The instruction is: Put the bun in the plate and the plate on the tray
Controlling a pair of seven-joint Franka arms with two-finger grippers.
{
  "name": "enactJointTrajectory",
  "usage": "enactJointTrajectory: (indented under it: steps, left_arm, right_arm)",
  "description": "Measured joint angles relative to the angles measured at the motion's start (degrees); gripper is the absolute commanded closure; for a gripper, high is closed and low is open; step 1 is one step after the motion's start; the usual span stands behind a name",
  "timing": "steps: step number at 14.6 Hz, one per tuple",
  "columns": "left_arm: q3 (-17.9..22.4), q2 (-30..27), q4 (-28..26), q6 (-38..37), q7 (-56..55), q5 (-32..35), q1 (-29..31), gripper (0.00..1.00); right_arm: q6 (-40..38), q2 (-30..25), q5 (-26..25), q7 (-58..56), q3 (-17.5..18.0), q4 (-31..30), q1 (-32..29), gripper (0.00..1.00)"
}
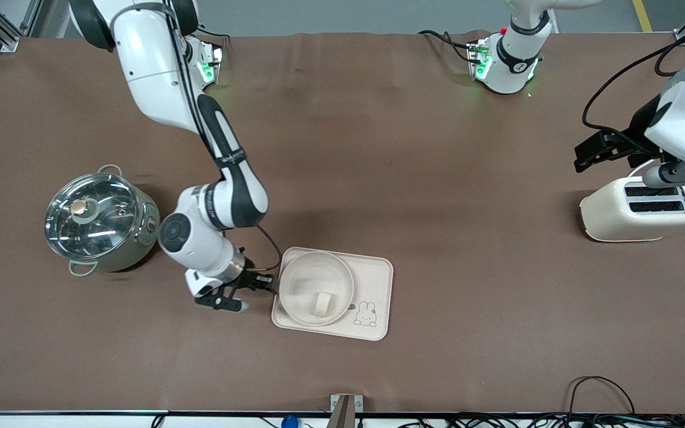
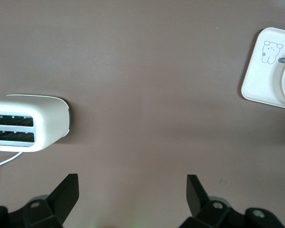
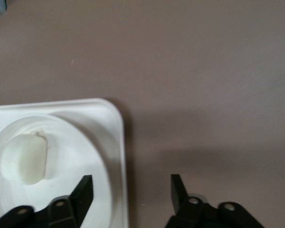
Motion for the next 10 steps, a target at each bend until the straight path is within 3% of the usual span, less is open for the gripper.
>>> enactJointTrajectory:
  steps: [2, 8, 10]
  left_arm:
    - [0.02, 0.0, -0.04, -0.02, 0.0, 0.1, 0.09, 0.0]
    - [-0.01, 0.02, -0.19, -0.04, 0.0, 0.11, 0.09, 0.0]
    - [-0.05, 0.03, -0.22, -0.05, -0.28, 0.11, 0.04, 0.0]
  right_arm:
    - [-5.23, -3.22, -1.77, -2.68, -3.89, 0.21, -0.18, 0.0]
    - [-29.14, -15.03, -3.76, -20.2, -21.51, -0.11, -1.14, 0.0]
    - [-33.7, -19.07, -7.97, -22.44, -24.05, -0.39, -1.26, 0.0]
